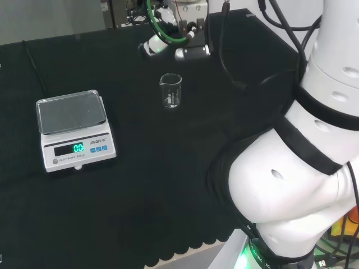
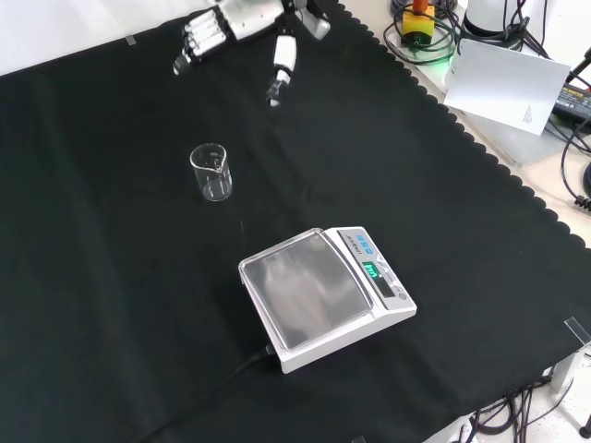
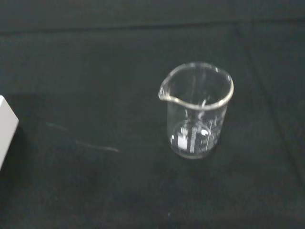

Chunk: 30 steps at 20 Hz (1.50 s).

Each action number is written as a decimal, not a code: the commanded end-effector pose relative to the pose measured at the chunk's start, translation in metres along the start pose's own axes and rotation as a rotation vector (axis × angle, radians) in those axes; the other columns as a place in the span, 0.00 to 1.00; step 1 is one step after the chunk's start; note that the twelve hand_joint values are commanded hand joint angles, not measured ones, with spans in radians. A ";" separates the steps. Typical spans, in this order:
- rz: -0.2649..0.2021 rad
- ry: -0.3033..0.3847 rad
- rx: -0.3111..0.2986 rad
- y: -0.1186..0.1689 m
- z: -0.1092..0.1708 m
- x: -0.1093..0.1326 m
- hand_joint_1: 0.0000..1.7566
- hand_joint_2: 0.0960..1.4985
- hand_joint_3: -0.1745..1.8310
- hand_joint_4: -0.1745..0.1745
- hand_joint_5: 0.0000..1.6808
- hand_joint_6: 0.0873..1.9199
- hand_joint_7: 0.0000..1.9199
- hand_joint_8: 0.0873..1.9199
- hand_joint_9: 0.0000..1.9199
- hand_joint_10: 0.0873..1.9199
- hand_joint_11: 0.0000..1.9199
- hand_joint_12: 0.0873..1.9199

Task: Pick up the beaker.

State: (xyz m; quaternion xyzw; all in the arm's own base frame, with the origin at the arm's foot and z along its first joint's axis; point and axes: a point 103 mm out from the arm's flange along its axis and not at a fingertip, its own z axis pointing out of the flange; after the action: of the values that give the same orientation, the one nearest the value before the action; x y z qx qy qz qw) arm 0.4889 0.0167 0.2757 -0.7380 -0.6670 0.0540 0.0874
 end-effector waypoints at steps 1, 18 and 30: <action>0.016 0.031 0.056 0.016 0.039 -0.013 0.28 0.42 0.20 0.51 0.04 0.00 0.00 0.30 0.03 0.42 0.00 0.69; 0.038 0.023 0.150 0.048 0.095 -0.020 0.28 0.42 0.19 0.51 0.03 0.00 0.00 0.29 0.03 0.42 0.00 0.69; 0.050 0.017 0.202 0.082 0.125 -0.048 0.28 0.42 0.19 0.51 0.03 0.00 0.00 0.28 0.03 0.42 0.00 0.69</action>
State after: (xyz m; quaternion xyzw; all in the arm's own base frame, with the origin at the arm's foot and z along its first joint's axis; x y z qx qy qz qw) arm 0.5306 -0.0191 0.1470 -0.7427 -0.6407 0.1098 0.1607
